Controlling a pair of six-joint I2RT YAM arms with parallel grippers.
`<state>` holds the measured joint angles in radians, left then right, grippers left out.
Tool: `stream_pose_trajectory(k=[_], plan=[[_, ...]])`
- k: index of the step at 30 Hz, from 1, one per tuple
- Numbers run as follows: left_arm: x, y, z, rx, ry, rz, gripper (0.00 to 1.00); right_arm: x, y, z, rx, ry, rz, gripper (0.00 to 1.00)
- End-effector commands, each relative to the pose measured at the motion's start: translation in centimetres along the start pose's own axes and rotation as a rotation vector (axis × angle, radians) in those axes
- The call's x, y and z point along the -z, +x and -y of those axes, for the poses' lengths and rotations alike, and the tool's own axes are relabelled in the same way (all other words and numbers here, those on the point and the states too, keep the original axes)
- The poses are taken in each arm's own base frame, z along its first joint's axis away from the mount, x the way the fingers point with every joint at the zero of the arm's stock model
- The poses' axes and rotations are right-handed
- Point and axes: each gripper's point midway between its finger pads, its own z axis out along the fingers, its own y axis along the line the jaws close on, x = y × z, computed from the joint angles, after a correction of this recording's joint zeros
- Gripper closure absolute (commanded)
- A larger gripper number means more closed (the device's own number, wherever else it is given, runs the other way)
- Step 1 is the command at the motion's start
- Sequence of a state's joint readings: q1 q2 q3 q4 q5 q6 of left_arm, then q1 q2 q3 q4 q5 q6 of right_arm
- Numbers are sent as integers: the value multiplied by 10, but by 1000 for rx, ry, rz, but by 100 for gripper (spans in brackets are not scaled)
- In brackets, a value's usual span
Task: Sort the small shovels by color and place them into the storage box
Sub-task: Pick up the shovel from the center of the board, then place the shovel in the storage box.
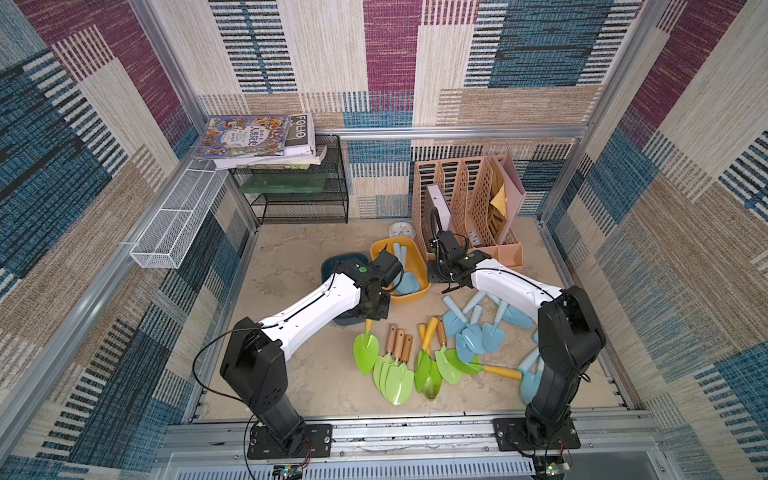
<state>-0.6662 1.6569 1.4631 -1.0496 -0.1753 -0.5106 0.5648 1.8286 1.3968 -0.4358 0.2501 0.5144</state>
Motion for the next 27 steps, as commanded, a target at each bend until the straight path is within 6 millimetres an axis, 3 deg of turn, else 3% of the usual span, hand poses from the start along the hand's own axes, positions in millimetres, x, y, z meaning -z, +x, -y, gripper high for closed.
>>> stream_pose_trajectory(k=[1,6,13,20,27], plan=[[17,-27,-26,3,-88,82,100,0,-8,-1,-3,2,26,52],[24,-78,-58,109,-96,177,100,-2,-12,1,-4,4,31,52],[-3,-131,-94,239,-65,222,100,-3,-14,11,-11,21,31,52],[-43,-147,-82,261,-18,149,100,0,-13,28,-29,44,26,52],[-79,-140,-71,287,6,64,100,2,-5,38,-44,59,14,52]])
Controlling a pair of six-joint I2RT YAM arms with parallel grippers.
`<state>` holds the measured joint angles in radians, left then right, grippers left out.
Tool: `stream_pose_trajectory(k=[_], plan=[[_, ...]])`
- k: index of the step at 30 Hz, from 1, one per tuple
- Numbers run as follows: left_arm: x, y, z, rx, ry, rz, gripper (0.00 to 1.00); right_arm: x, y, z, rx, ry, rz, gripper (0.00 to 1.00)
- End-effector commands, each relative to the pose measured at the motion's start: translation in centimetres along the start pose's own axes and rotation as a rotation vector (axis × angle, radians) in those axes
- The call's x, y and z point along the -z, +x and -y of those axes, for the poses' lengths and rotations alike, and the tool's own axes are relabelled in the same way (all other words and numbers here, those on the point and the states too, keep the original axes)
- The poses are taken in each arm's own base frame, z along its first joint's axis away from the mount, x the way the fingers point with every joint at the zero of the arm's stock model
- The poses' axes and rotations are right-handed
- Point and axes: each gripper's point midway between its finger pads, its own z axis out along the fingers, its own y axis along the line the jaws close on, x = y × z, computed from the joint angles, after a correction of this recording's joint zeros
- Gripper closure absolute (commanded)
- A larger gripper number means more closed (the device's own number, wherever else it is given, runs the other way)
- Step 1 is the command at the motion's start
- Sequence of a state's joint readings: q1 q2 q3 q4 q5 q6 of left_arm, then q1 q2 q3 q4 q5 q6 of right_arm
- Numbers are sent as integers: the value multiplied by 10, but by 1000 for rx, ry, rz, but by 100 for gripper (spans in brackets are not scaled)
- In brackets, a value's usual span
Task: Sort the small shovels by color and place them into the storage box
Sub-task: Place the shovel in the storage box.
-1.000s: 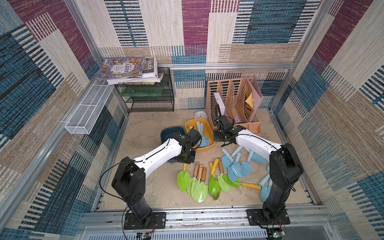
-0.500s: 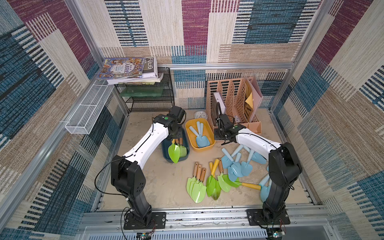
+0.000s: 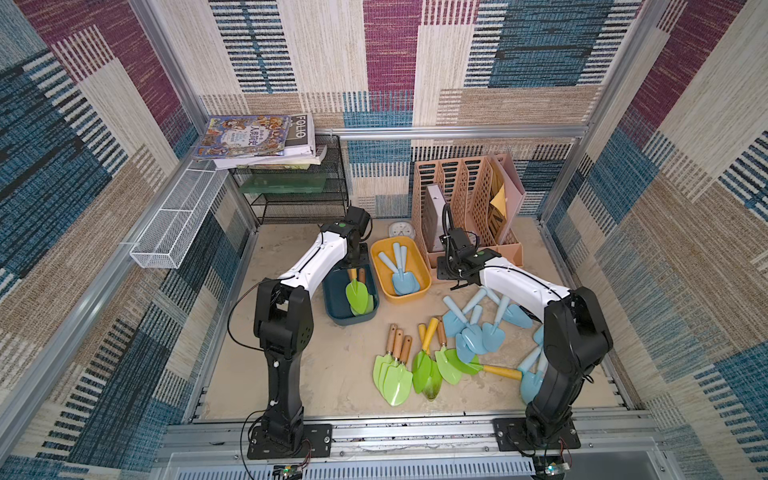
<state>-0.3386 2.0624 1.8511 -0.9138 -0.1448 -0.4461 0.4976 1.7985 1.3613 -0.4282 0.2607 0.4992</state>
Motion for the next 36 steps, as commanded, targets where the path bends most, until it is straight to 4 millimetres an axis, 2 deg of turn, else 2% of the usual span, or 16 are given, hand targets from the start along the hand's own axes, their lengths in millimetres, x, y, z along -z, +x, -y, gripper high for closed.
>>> stream_pose_trajectory(k=[1,3,5,10,13,18,23,32,36], plan=[[-6,9,7,29,34,-42,100,2,2,5,-9,10,2,52],[-11,16,7,32,32,-65,100,2,5,9,-16,14,-2,52],[-14,22,7,30,30,-80,95,2,8,10,-22,9,-4,52],[-11,24,9,30,37,-80,68,2,14,17,-42,15,-14,52],[-1,19,12,23,52,-58,59,3,17,19,-56,12,-16,52],[19,17,12,29,71,-26,56,6,21,25,-71,25,-18,51],[32,28,9,48,86,-22,56,9,31,33,-76,39,-32,52],[25,74,8,104,114,-68,56,12,70,49,-112,47,-107,51],[20,82,11,104,120,-92,56,14,89,66,-155,93,-143,51]])
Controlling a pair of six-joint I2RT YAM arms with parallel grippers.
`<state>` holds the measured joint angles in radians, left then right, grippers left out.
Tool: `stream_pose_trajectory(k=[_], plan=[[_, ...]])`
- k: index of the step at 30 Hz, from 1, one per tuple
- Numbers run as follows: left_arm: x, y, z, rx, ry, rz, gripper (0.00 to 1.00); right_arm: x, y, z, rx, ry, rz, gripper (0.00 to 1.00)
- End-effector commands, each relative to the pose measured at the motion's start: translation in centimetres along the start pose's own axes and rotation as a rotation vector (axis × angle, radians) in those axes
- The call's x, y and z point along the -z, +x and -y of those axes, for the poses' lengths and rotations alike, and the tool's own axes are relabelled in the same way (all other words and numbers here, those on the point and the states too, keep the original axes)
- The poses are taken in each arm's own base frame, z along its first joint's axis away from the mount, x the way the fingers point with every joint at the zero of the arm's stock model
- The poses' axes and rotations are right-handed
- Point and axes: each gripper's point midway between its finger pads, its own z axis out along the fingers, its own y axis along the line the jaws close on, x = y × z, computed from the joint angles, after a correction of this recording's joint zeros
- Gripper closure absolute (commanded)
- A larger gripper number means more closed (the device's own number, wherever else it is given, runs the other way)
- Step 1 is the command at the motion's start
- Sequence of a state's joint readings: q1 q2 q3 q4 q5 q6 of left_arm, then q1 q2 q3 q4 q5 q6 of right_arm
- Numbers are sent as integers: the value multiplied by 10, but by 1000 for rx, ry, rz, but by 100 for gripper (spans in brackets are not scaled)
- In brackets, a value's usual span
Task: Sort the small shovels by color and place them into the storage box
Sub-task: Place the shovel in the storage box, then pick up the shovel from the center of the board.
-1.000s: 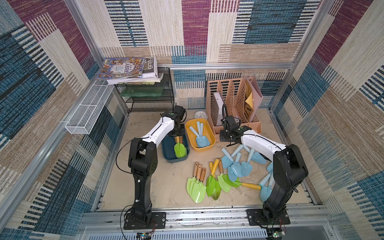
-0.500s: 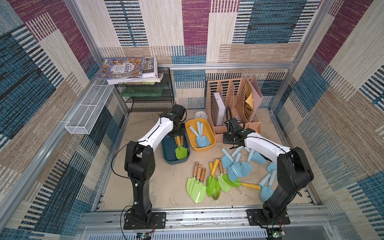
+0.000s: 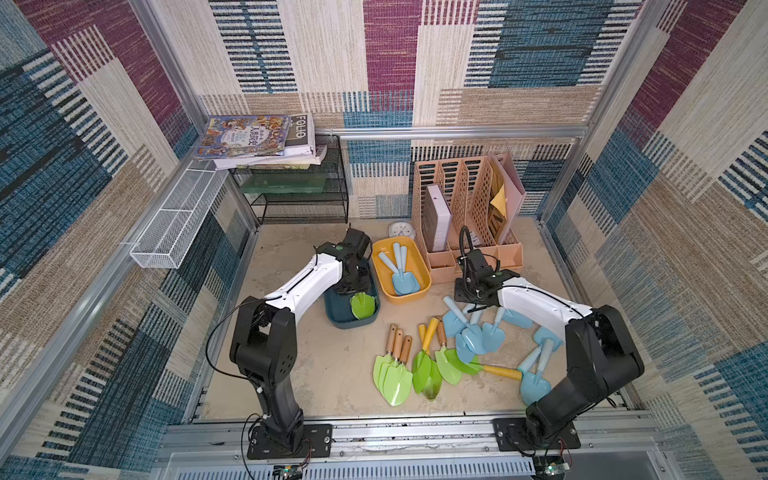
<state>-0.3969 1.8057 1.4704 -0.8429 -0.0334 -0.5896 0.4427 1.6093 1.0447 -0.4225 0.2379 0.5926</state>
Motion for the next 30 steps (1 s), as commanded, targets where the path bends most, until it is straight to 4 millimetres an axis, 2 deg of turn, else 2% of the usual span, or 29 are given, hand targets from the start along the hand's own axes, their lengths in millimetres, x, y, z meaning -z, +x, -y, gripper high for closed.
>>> stream_pose_trajectory(k=[1,7,14,23,30], plan=[[-2,-3,8,16,34,11,56,1,14,20,-74,50,-37,51],[0,-8,13,3,43,22,56,6,29,72,-242,166,-66,51],[-6,-6,15,-5,46,3,56,4,37,108,-374,174,-82,52],[-8,-8,17,-10,49,2,56,-7,35,130,-415,164,-82,54],[-7,-8,17,-13,43,-1,56,-13,32,129,-415,139,-85,56]])
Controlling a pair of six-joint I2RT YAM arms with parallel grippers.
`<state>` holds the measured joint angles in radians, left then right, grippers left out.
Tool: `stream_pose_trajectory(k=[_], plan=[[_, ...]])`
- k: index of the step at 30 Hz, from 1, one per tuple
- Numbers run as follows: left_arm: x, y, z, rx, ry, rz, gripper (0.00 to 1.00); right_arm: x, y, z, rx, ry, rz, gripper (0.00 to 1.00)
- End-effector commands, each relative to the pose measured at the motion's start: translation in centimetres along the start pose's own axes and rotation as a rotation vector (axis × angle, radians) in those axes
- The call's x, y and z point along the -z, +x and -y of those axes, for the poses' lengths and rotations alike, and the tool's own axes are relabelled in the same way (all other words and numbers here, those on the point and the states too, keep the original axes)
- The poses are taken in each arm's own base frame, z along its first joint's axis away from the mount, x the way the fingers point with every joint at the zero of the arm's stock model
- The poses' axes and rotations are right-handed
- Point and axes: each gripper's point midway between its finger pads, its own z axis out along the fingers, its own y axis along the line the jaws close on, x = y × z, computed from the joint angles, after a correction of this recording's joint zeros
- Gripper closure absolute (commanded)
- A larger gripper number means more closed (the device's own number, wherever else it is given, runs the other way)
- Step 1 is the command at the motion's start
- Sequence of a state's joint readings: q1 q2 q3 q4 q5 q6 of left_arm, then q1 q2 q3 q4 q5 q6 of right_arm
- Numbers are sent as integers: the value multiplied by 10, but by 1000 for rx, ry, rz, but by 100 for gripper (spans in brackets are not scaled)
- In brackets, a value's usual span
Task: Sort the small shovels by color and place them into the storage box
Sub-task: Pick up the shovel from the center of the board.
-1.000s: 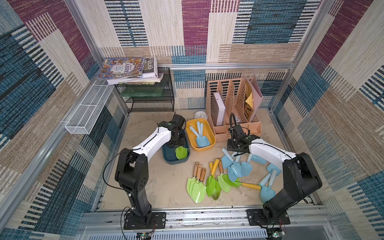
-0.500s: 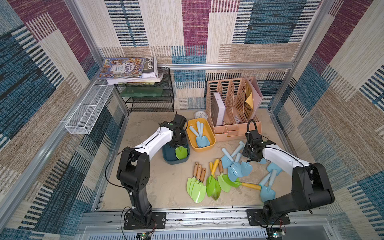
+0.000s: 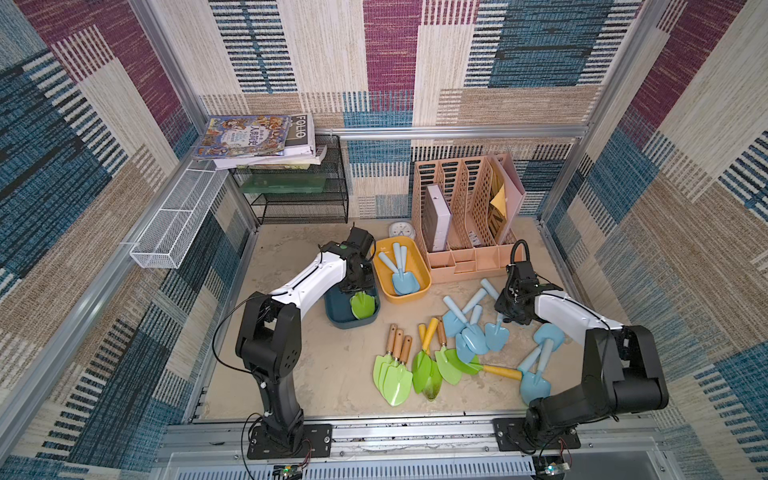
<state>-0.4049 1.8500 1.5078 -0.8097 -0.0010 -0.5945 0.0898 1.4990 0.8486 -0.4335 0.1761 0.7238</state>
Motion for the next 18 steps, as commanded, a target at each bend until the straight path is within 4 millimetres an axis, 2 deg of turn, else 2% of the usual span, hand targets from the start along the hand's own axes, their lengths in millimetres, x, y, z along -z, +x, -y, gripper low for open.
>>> stream_pose_trajectory(k=[1,10,18], plan=[[0,0,1,-11,0,-3,56,-2,-1,-6,6,-29,-2,57],[-1,3,-1,-16,-9,-13,56,-12,5,-12,6,-43,-34,58],[-2,3,-1,-19,-10,-14,56,-19,13,-11,13,-33,-49,64]])
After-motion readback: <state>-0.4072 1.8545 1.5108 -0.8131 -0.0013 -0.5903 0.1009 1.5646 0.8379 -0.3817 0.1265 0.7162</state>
